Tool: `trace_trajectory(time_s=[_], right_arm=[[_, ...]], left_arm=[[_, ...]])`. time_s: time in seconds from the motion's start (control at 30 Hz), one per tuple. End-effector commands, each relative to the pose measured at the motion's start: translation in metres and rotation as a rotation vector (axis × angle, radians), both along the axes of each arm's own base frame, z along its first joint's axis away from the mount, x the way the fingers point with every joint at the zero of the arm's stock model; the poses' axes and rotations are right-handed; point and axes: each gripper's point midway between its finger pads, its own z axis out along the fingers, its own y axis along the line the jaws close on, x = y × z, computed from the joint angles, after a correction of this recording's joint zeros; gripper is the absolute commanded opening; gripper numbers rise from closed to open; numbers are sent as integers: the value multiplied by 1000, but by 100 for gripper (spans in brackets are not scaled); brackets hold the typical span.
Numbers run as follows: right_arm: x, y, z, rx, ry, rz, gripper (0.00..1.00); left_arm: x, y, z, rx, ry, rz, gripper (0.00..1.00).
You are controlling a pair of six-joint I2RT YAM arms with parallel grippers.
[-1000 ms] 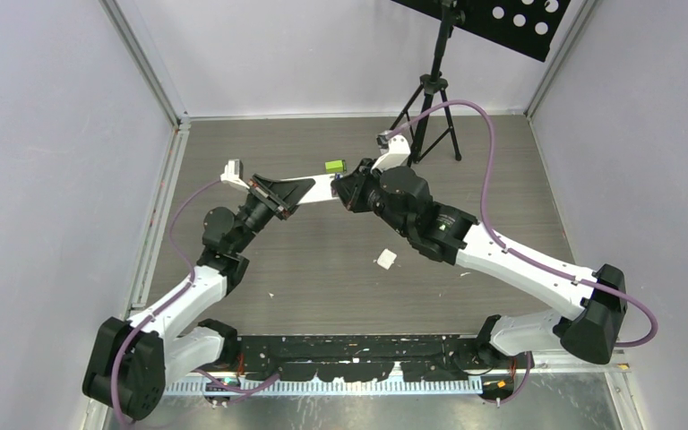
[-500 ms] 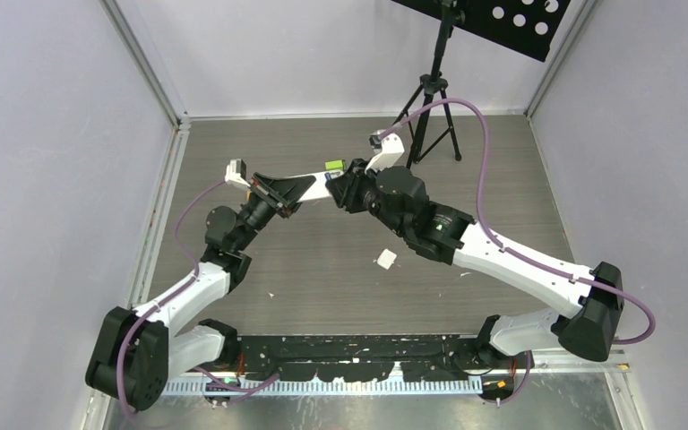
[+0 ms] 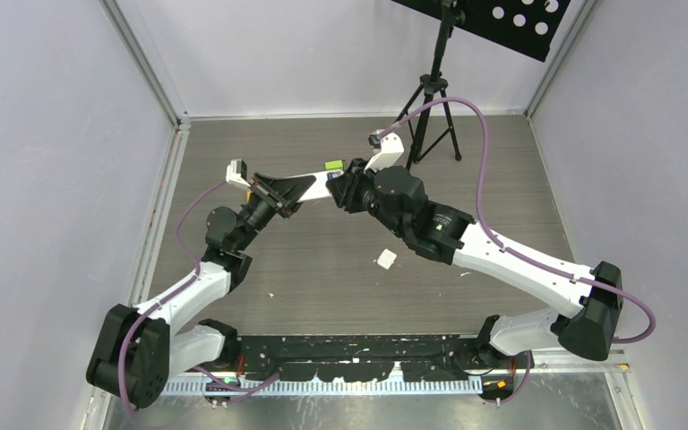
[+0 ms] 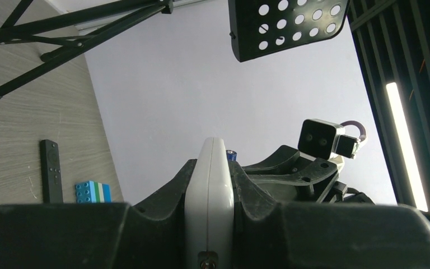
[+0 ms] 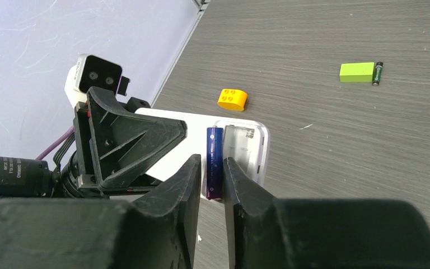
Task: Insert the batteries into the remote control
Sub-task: Load the battery into the remote control.
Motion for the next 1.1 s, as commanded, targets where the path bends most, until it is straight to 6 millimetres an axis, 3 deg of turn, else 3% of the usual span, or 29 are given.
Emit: trace_trajectory(time_s=[0.0, 0.13, 0.37, 0.6, 0.7, 0.97, 1.07], right_arm=[[7, -9, 15, 0, -50, -57, 22], [9, -8, 13, -1, -92, -52, 15], [17, -4, 14, 5, -137, -69, 15], [11, -9, 3, -8, -104, -65, 39], [9, -11, 6, 6, -97, -62, 43], [6, -16, 22, 32, -105, -72, 37], [3, -12, 16, -14, -110, -31, 35]], left_arm=[[-11, 5, 31, -71, -95, -8, 0], [-11, 5, 31, -105, -55, -26, 0], [-11, 7, 38, -167, -35, -45, 0], [-9, 8, 39, -184, -26, -38, 0], [-7, 7, 36, -177, -22, -37, 0], [-4, 6, 26, -166, -6, -34, 0], [-4, 5, 24, -160, -5, -35, 0]])
